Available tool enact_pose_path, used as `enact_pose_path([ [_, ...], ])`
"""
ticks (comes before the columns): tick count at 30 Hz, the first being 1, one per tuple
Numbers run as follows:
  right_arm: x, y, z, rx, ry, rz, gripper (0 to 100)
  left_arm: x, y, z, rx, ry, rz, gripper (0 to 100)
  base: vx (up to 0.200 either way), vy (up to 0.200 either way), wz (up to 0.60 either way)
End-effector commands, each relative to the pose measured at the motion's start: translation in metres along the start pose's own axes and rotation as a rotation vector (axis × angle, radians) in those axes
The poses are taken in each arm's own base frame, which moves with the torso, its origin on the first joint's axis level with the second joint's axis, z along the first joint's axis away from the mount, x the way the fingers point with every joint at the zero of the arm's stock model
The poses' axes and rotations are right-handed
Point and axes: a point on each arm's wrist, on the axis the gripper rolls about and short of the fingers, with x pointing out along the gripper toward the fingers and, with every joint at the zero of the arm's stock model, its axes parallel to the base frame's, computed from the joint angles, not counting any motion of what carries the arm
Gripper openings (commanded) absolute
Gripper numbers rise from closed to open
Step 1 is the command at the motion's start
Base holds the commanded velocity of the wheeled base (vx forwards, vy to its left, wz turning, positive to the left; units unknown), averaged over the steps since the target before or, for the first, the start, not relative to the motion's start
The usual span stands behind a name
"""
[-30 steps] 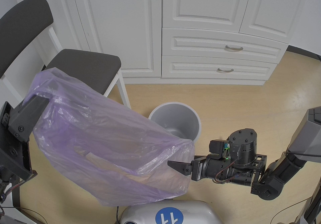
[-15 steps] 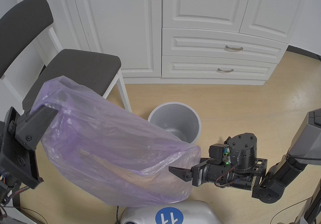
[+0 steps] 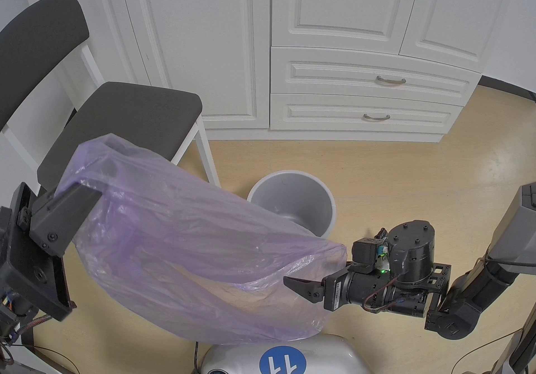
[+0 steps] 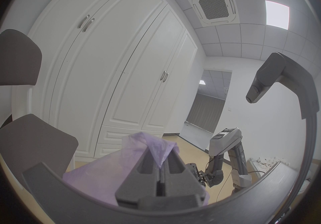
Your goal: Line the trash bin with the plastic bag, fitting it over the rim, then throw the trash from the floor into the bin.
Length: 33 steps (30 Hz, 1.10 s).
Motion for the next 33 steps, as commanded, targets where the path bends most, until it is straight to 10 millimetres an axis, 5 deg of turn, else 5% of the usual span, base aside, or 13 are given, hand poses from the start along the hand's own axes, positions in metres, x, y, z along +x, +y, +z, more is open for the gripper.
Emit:
enact_pose_path([
  [1, -0.012, 0.001, 0.008, -0.013, -0.034, 0.002, 100, 0.0, 0.0, -0.001, 0.0, 0.004, 0.0, 0, 0.0, 0.0, 0.0],
  [6, -0.013, 0.0, 0.006, -0.037, -0.022, -0.002, 100, 0.0, 0.0, -0.001, 0.001, 0.002, 0.0, 0, 0.0, 0.0, 0.0],
  [7, -0.013, -0.001, 0.005, -0.036, -0.021, -0.004, 0, 0.0, 0.0, -0.001, 0.003, 0.002, 0.0, 0, 0.0, 0.0, 0.0],
  [21, -0.016, 0.0, 0.01, -0.039, -0.043, -0.006, 0, -0.003, 0.0, -0.005, 0.007, 0.022, -0.027, 0, 0.0, 0.0, 0.0],
  [33, -0.061, -0.023, 0.07, -0.072, -0.299, -0.132, 0, 0.009, 0.009, -0.037, 0.003, 0.18, 0.029, 0, 0.0, 0.0, 0.0],
])
